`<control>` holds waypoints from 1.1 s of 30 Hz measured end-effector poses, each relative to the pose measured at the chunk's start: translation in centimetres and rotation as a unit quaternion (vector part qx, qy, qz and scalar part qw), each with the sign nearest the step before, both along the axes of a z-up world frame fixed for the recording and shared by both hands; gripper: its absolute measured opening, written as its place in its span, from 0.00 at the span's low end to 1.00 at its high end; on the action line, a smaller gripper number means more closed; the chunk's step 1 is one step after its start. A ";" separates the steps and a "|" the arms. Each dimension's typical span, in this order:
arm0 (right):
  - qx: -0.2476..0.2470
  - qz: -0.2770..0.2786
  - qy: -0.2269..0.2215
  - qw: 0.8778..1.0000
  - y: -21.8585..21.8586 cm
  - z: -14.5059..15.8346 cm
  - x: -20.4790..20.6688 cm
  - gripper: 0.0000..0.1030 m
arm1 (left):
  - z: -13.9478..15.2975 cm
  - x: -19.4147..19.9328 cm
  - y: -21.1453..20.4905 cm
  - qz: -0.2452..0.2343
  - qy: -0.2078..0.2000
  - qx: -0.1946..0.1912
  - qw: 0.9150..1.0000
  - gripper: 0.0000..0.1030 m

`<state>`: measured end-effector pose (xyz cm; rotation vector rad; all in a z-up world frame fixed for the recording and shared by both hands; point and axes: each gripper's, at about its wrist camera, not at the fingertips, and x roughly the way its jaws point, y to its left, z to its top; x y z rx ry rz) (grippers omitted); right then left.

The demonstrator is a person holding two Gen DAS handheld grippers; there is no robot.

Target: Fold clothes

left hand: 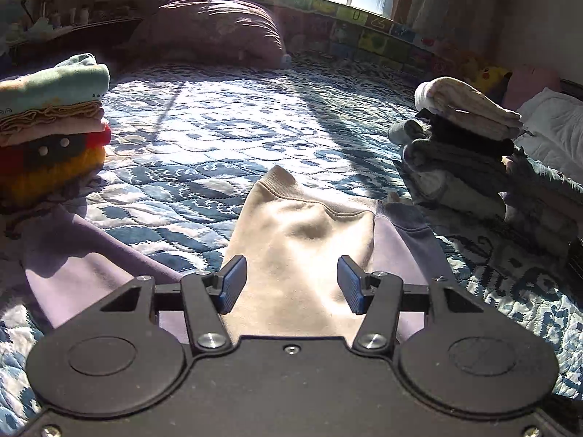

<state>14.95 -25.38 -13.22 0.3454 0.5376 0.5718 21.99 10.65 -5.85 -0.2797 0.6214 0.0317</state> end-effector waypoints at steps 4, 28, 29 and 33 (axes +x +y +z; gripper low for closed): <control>0.047 -0.048 0.048 0.997 -2.1 -0.9 -0.6 0.35 | -2.3 -4.3 5.2 0.081 -0.005 -0.061 0.995 0.53; 0.067 -0.129 0.108 0.984 -3.6 -3.0 -2.4 0.45 | -11.4 -2.0 21.4 0.190 -0.053 -0.382 0.903 0.22; 0.068 -0.129 0.108 0.983 -3.6 -3.0 -2.4 0.45 | -11.6 -1.8 21.8 0.192 -0.054 -0.389 0.899 0.20; 0.075 -0.128 0.108 0.983 -3.6 -3.0 -2.2 0.47 | -11.8 -1.3 22.6 0.193 -0.059 -0.405 0.892 0.20</control>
